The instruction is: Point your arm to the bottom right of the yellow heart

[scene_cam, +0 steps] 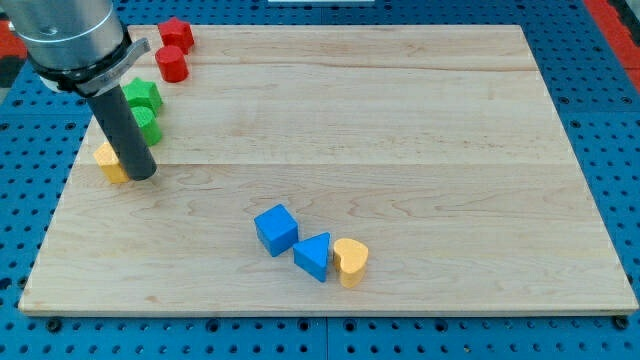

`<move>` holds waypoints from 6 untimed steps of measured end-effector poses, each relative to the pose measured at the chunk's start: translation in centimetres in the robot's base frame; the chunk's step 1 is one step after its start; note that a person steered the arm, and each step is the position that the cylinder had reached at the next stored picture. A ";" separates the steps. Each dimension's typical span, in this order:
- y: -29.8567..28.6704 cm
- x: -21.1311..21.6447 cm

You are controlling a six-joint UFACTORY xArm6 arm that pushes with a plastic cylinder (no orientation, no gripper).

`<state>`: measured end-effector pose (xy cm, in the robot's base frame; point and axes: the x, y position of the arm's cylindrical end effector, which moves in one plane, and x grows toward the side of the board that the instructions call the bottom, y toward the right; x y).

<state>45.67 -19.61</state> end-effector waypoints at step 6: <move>22.6 8.4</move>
